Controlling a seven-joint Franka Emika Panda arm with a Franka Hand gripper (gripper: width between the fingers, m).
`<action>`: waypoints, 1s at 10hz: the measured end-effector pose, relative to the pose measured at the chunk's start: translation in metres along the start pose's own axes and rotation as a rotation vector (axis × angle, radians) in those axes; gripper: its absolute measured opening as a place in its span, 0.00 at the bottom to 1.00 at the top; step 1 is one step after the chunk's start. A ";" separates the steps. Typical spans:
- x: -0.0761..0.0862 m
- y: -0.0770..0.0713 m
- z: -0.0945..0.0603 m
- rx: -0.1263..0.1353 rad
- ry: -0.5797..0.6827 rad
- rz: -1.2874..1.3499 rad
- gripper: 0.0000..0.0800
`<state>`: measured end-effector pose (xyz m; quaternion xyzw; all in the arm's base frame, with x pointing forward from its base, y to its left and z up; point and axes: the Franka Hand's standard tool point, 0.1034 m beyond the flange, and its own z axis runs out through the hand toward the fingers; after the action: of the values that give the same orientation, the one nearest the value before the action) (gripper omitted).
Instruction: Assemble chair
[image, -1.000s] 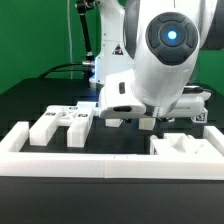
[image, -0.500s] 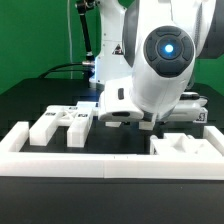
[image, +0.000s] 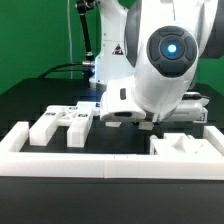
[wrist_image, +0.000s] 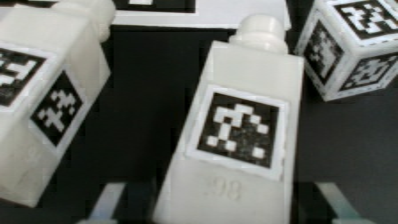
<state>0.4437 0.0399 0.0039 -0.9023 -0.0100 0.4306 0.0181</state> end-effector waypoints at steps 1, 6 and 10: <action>0.000 0.000 0.000 0.000 0.000 -0.001 0.39; 0.001 -0.004 -0.034 -0.009 0.061 -0.111 0.40; 0.002 -0.011 -0.089 -0.016 0.153 -0.172 0.40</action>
Offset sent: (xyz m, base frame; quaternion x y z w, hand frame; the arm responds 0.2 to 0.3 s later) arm 0.0086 0.0001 0.0065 0.0009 0.0183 -0.0226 0.9996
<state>0.5144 0.0492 0.0590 -0.9284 -0.0892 0.3574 0.0485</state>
